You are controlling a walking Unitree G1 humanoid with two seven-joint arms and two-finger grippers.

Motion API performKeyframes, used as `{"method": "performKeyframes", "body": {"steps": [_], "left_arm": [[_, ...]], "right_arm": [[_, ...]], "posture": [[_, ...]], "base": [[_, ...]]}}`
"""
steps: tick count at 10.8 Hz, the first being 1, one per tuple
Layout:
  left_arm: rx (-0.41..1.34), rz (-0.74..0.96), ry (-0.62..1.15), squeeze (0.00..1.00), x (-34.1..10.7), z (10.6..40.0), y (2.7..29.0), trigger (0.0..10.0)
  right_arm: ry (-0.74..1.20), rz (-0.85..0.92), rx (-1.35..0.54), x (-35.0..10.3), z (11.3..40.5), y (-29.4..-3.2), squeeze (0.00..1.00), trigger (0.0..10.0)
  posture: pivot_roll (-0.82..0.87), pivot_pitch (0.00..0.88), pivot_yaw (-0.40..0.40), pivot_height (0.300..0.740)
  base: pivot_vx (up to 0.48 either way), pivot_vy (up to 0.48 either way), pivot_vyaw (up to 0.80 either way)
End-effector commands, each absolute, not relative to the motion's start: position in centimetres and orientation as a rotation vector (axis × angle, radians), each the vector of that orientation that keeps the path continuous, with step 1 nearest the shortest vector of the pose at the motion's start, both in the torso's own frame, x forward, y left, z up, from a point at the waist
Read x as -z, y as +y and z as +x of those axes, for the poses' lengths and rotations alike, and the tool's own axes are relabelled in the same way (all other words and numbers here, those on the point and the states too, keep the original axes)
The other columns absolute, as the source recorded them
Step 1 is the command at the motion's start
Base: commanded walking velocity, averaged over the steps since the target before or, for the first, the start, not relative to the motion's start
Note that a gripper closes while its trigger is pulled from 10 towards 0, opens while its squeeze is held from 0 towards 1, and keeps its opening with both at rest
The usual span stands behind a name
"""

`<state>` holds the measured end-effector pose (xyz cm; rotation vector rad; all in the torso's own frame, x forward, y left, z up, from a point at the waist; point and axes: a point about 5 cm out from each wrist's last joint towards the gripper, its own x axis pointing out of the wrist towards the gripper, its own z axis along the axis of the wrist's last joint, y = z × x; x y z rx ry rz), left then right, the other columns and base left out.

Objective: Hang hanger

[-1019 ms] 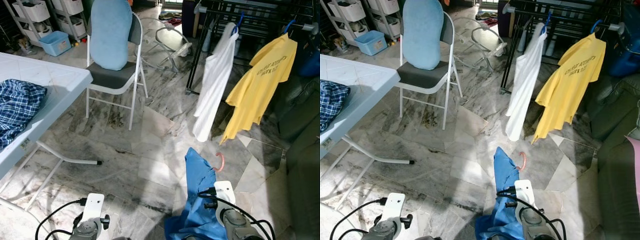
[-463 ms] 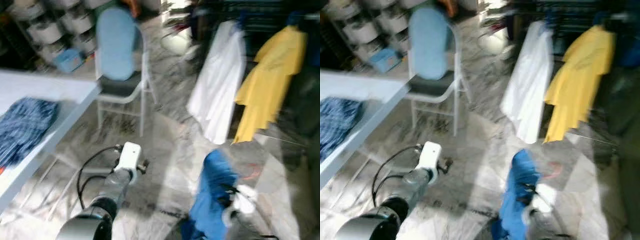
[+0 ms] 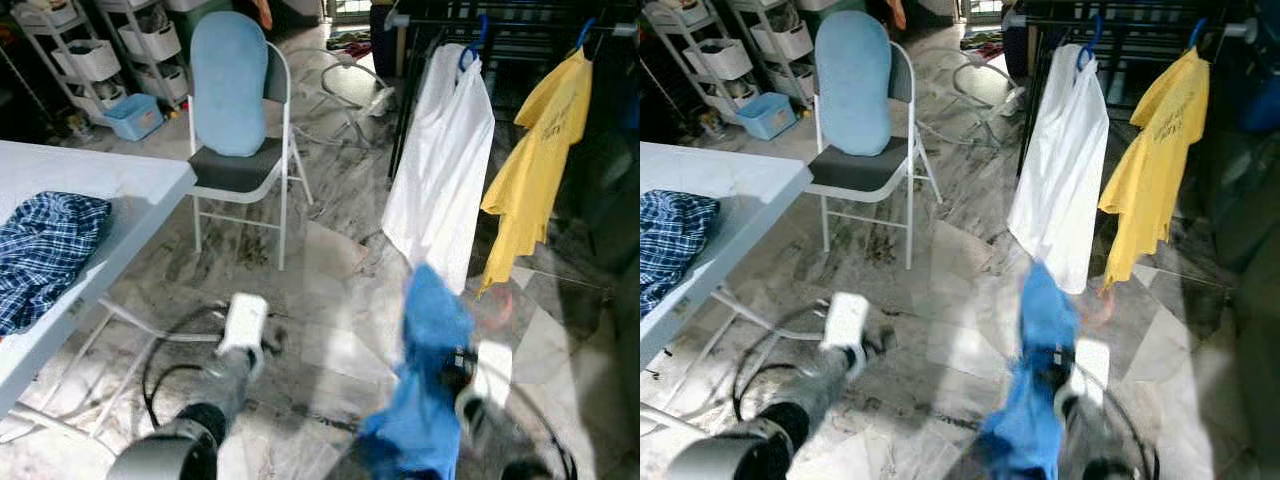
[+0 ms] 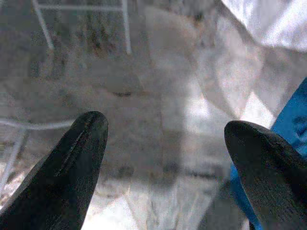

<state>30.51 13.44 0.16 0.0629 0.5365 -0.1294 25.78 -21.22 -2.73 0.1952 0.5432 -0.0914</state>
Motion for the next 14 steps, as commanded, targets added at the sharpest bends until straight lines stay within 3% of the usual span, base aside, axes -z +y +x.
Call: {"method": "performKeyframes", "body": {"steps": [1, 3, 5, 7, 10, 14], "left_arm": [[0.099, 0.051, 0.505, 0.00, -0.7, 31.0, 14.4, 10.0], [0.120, 0.043, 0.411, 0.00, -1.9, 31.7, 15.6, 10.0], [0.086, 0.010, 0.354, 0.00, -3.0, 32.3, 16.7, 10.0], [0.094, -0.005, 0.382, 0.00, -2.1, 31.6, 16.6, 10.0], [0.180, 0.033, 0.518, 0.00, 1.6, 28.1, 15.2, 10.0], [0.215, -0.011, 0.583, 0.00, 2.8, 26.7, 14.2, 10.0]], "right_arm": [[0.466, 0.161, 0.040, 1.5, 27.2, -20.5, 0.00, 10.0], [0.350, 0.031, -0.109, -0.3, 28.5, -19.3, 0.00, 10.0], [0.282, 0.017, -0.136, -1.6, 29.4, -19.2, 0.00, 10.0], [0.318, 0.116, -0.116, -0.7, 28.9, -19.0, 0.00, 10.0], [0.446, 0.183, 0.035, 2.7, 25.3, -19.5, 0.00, 10.0], [0.502, 0.201, 0.095, 4.3, 22.5, -20.9, 0.00, 10.0]], "posture": [[-0.23, 0.055, 0.061, 0.740], [-0.19, 0.053, 0.034, 0.740], [-0.16, 0.056, 0.025, 0.740], [-0.14, 0.049, 0.022, 0.740], [-0.16, 0.042, 0.040, 0.740], [-0.19, 0.074, 0.029, 0.740]], "base": [[0.000, 0.000, 0.00], [0.000, 0.000, 0.00], [0.000, 0.000, 0.00], [0.000, 0.000, 0.00], [0.000, 0.000, 0.00], [0.000, 0.000, -0.13]]}}
